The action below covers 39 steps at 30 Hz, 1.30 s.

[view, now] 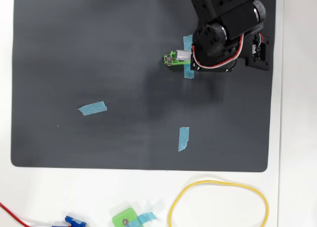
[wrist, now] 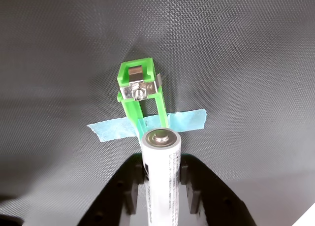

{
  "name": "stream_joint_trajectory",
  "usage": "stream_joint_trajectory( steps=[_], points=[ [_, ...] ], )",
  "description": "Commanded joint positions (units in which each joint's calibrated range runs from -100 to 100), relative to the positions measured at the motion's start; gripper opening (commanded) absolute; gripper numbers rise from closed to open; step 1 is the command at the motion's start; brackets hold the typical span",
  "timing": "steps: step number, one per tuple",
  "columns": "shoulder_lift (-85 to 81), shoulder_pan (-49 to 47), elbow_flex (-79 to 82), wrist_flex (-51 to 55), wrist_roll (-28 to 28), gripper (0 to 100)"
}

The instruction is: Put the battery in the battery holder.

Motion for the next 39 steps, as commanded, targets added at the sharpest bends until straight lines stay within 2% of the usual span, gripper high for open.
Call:
stream_joint_trajectory(
  steps=[1, 39],
  points=[
    [-0.2, 0.2, 0.2, -0.3, -0.1, 0],
    [-0.2, -3.8, 1.3, -0.3, 0.4, 0]
  ],
)
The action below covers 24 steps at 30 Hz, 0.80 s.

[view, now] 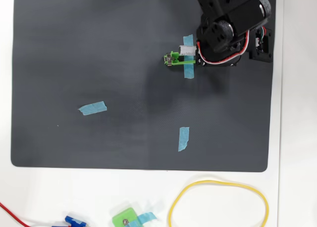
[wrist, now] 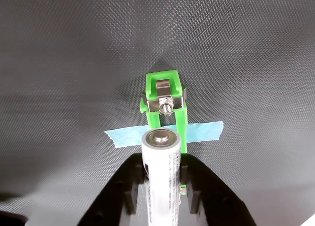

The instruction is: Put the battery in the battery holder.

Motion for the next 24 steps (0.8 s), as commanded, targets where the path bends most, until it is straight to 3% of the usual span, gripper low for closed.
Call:
stream_joint_trajectory(
  steps=[1, 24],
  points=[
    [-0.4, -0.6, -0.2, -0.3, 0.4, 0],
    [-0.3, -0.2, -0.3, 0.0, 0.4, 0]
  ],
)
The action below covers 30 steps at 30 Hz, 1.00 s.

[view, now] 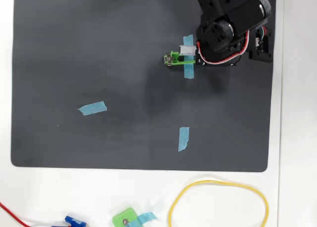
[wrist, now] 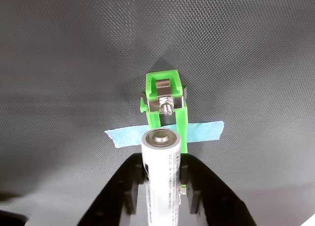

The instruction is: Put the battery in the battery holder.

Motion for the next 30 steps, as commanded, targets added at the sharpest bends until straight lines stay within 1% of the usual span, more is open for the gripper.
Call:
stream_joint_trajectory(
  steps=[1, 17, 30],
  points=[
    [-0.3, -0.2, -0.3, 0.0, 0.4, 0],
    [3.2, 0.2, -1.2, -0.2, 0.4, 0],
    [3.2, -0.6, -2.1, -0.4, 2.3, 0]
  ],
)
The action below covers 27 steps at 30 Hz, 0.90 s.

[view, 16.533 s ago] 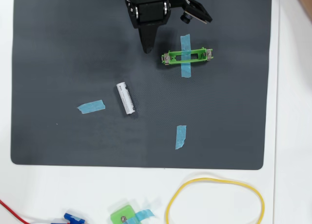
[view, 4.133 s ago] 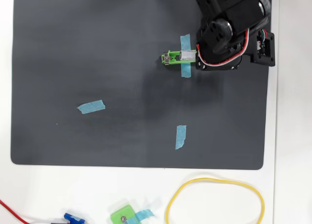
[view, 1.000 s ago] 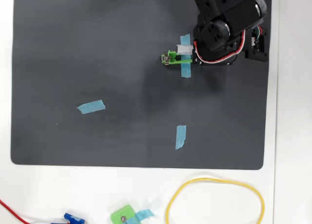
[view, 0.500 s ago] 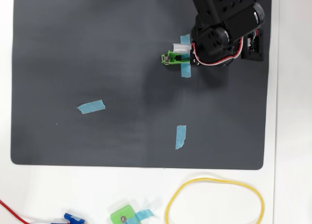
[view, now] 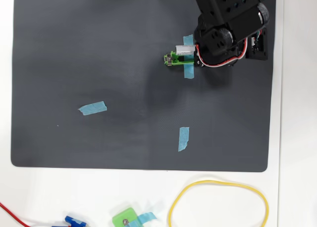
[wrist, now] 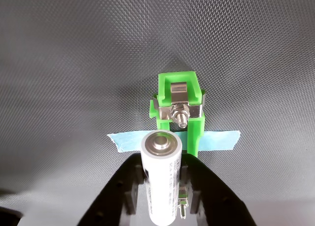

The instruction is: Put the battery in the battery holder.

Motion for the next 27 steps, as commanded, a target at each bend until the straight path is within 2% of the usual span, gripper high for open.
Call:
stream_joint_trajectory(
  steps=[1, 27],
  points=[
    [-0.6, -0.6, -2.1, -0.4, 1.4, 0],
    [-0.3, -0.4, -3.3, -2.5, 2.8, 0]
  ],
)
